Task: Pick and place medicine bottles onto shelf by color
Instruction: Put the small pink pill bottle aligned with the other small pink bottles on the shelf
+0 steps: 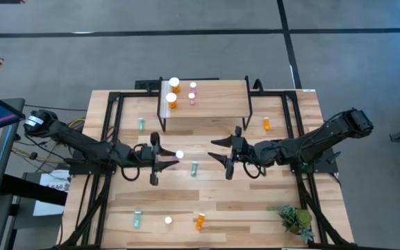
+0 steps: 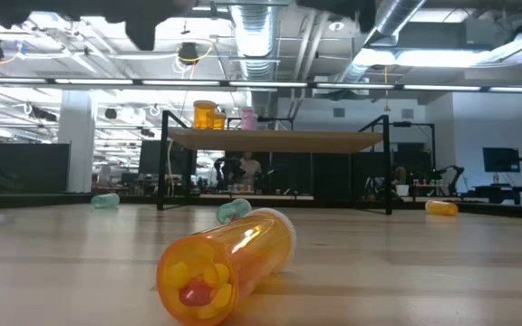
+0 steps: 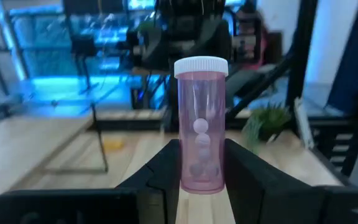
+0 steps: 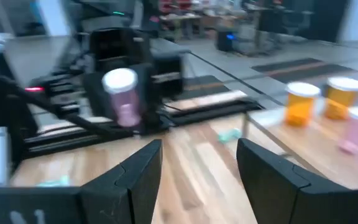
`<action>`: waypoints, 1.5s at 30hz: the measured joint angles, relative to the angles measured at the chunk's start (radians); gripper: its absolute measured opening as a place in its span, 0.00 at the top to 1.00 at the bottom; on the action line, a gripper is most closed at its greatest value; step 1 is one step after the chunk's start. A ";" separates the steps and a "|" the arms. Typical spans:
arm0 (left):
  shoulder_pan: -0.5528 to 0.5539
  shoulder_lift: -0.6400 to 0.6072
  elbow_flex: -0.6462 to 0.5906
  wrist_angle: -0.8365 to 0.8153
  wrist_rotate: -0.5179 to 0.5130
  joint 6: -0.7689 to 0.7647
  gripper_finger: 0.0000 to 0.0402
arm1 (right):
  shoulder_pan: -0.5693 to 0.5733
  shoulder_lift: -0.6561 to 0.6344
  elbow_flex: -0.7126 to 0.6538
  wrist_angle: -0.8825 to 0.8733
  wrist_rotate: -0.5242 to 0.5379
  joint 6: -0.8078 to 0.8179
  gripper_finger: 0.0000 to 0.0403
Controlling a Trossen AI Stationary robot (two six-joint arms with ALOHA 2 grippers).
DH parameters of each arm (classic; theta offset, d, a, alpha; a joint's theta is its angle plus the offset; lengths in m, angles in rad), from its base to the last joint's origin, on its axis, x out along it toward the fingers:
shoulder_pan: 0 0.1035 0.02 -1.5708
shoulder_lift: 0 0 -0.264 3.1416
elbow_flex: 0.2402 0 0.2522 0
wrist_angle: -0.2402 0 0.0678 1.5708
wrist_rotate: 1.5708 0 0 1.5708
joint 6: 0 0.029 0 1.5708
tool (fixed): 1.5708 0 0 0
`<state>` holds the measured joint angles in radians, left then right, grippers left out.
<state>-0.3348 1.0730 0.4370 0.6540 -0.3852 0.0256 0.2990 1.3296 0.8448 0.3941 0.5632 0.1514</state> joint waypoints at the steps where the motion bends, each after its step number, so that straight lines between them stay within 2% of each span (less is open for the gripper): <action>1: 0.014 0.003 0.000 0.029 0.027 0.011 0.78 | -0.002 0.000 0.000 0.025 -0.024 -0.015 0.43; 5: 0.075 0.033 0.000 0.115 0.124 0.031 0.78 | -0.018 0.000 0.000 0.117 -0.113 -0.076 0.43; 9: 0.130 0.083 0.000 0.210 0.218 0.030 0.78 | -0.055 0.000 0.000 0.139 -0.156 -0.082 0.43; 13: 0.171 0.151 -0.001 0.343 0.273 0.029 0.78 | -0.095 0.026 0.000 0.166 -0.201 -0.082 0.43; 17: 0.204 0.200 0.000 0.443 0.327 0.018 0.78 | -0.129 0.071 0.001 0.276 -0.292 -0.084 0.43; 22: 0.221 0.224 0.000 0.443 0.337 -0.009 0.78 | -0.152 0.137 0.001 0.376 -0.378 -0.097 0.43; 29: 0.220 0.224 0.000 0.405 0.338 -0.011 0.78 | -0.167 0.199 0.006 0.476 -0.383 -0.101 0.43; 34: 0.220 0.224 0.000 0.383 0.338 -0.011 0.78 | -0.167 0.215 0.026 0.478 -0.383 -0.100 0.42; 45: 0.220 0.224 0.001 0.381 0.338 -0.016 0.78 | -0.163 0.230 0.031 0.474 -0.416 -0.073 0.29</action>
<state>-0.1150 1.2968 0.4377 1.0355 -0.0475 0.0098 0.1356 1.5600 0.8761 0.8677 0.1474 0.0780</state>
